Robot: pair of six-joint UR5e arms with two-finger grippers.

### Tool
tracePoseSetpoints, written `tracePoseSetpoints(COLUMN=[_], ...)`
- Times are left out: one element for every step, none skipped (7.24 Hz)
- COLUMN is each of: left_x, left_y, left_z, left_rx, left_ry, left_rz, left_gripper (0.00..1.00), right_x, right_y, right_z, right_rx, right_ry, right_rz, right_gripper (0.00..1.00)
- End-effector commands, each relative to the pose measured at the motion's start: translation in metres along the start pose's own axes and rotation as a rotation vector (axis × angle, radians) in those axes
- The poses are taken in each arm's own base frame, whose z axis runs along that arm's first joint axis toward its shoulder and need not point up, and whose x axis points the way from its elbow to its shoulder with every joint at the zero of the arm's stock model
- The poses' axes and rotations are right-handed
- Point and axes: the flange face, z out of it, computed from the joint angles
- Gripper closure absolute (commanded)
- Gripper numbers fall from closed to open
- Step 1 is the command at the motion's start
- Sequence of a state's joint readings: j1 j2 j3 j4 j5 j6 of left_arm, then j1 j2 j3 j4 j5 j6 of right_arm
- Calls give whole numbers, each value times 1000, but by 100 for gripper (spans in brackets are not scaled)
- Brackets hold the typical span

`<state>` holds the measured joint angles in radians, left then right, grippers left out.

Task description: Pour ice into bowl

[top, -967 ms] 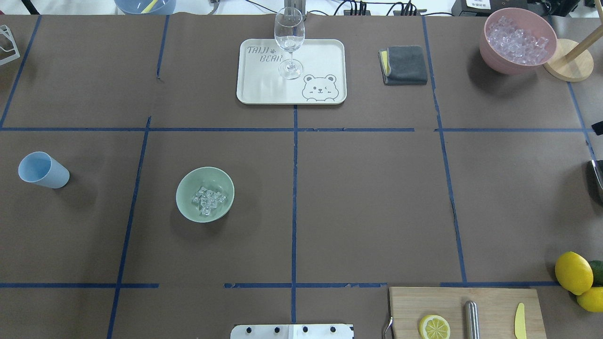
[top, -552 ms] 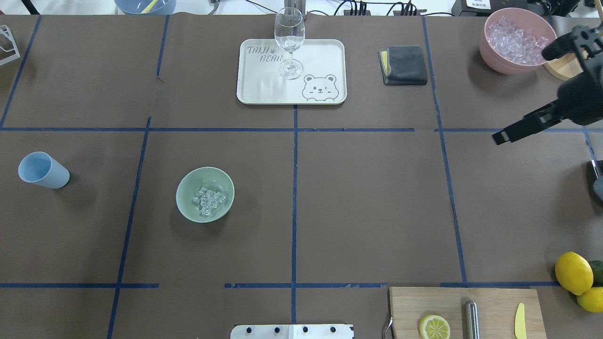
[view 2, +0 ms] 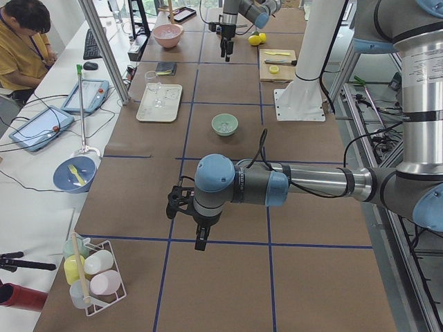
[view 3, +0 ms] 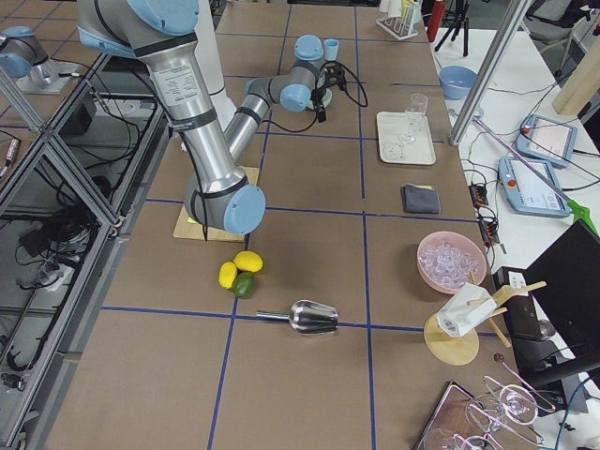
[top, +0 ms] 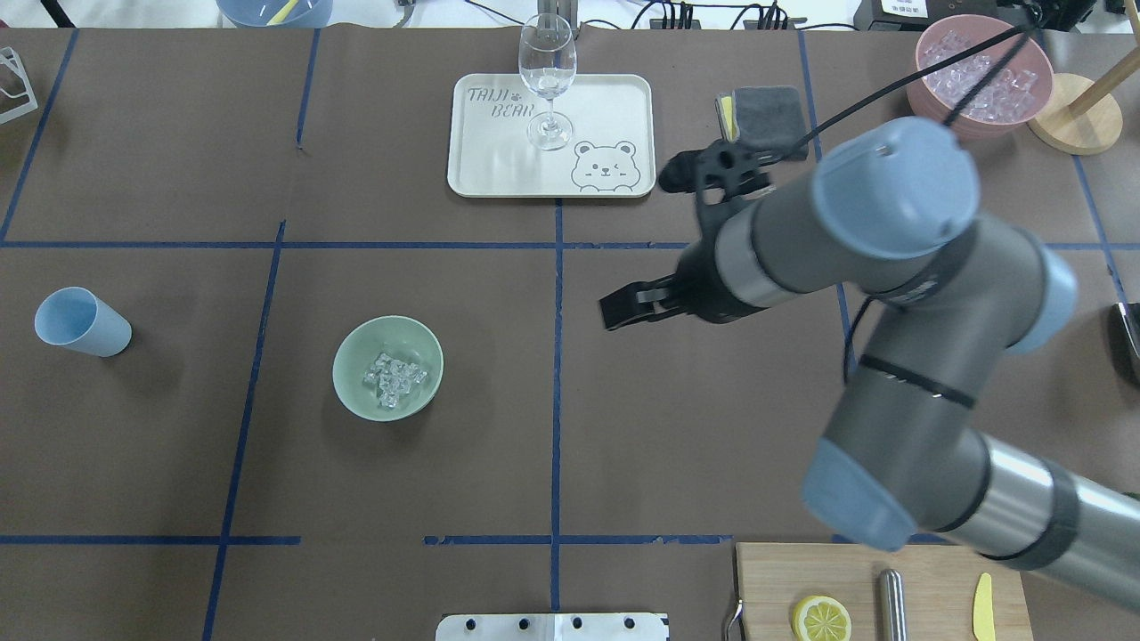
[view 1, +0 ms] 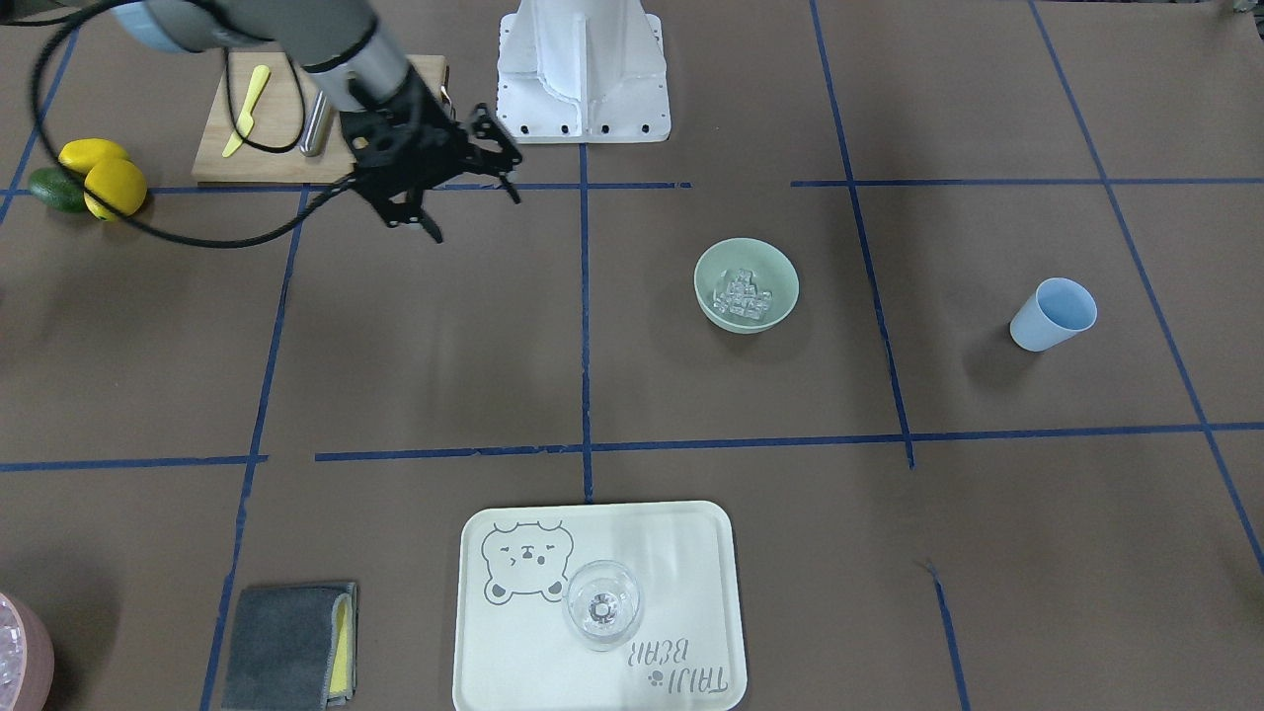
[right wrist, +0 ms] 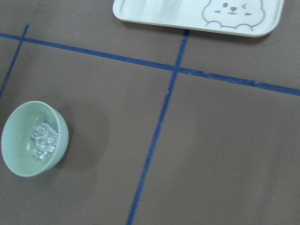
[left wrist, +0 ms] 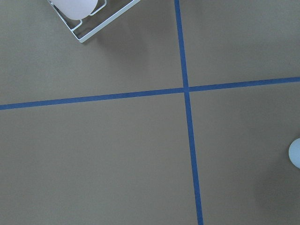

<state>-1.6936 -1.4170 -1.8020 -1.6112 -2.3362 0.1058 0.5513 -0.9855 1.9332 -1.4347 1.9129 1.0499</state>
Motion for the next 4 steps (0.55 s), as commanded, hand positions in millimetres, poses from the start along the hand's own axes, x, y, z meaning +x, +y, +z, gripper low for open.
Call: tracePoseSetpoints(left_x=[3, 3, 4, 4], left_y=[-2, -3, -3, -4], left_z=[-3, -4, -4, -3], left_rx=[13, 20, 20, 20], left_ry=[0, -2, -1, 0], left_rz=[15, 19, 21, 23], left_gripper=[0, 0, 0, 0], right_x=[-128, -160, -172, -176], right_y=[-24, -40, -47, -46], right_z=[82, 116, 147, 165], right_rx=[41, 21, 10, -1], right_ry=[92, 123, 140, 155], right_rz=[70, 100, 146, 198], right_gripper=[0, 0, 0, 0])
